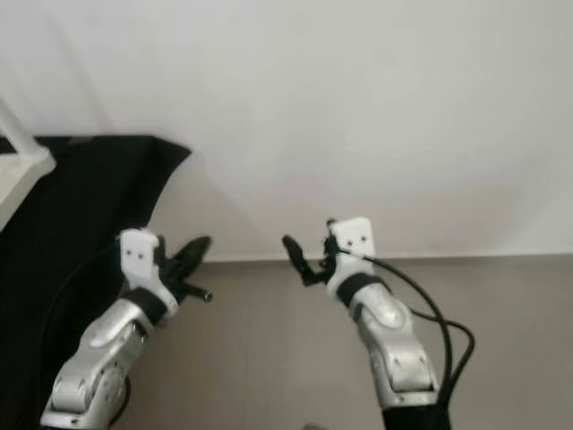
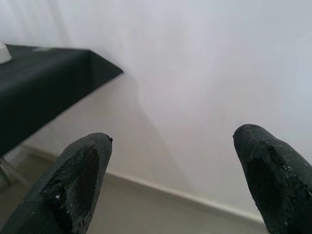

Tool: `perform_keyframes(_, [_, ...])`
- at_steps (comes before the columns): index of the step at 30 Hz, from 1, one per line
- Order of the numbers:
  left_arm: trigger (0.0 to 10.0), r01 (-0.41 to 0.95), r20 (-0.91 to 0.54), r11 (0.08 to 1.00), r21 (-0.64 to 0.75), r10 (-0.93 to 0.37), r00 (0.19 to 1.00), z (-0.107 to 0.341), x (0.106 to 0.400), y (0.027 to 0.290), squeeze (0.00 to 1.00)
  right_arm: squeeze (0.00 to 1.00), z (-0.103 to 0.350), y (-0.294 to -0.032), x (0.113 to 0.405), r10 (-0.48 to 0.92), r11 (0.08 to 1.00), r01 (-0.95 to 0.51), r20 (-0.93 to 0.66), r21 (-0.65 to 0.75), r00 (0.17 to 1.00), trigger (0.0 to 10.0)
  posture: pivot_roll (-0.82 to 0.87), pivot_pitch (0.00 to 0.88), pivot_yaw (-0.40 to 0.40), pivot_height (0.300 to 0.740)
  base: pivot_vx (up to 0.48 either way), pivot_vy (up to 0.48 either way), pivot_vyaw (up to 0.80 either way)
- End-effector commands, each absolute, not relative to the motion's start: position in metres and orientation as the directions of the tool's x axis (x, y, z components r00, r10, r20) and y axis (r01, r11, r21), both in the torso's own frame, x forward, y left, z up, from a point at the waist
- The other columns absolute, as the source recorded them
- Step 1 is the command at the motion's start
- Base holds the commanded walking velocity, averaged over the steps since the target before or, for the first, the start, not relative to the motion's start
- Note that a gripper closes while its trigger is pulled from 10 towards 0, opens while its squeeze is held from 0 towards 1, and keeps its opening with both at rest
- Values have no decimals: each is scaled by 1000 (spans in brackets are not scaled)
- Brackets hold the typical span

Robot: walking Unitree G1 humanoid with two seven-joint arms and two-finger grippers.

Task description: Building children table

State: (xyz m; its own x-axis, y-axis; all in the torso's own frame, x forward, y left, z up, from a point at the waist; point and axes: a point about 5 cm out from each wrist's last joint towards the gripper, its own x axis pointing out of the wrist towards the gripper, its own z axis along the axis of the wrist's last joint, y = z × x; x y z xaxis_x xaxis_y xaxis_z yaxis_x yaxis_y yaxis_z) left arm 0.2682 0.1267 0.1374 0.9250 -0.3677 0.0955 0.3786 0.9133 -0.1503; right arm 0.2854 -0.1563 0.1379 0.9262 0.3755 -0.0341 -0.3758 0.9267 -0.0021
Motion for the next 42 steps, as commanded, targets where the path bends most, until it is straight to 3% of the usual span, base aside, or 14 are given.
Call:
perform_keyframes(1, [10000,355,75,925,-136,-348,934,133,267,135,0,0,137,-148,284,404,915,-403,-30,17,914,10000,-41,107,19,740,356,0,0])
perform_keyframes(13, [10000,361,74,923,-135,-354,932,132,266,134,0,0,137,-147,284,422,906,-422,-27,17,906,10000,-33,100,18,740,355,0,0])
perform_keyframes(25, [10000,357,71,925,-131,-350,934,132,267,134,0,0,142,-141,280,493,870,-493,18,-4,870,10000,-30,102,15,740,331,0,766])
perform_keyframes(42, [10000,338,85,936,-95,-331,940,136,269,135,0,0,158,-143,282,541,841,-541,88,-24,837,10000,-40,107,15,740,0,0,800])
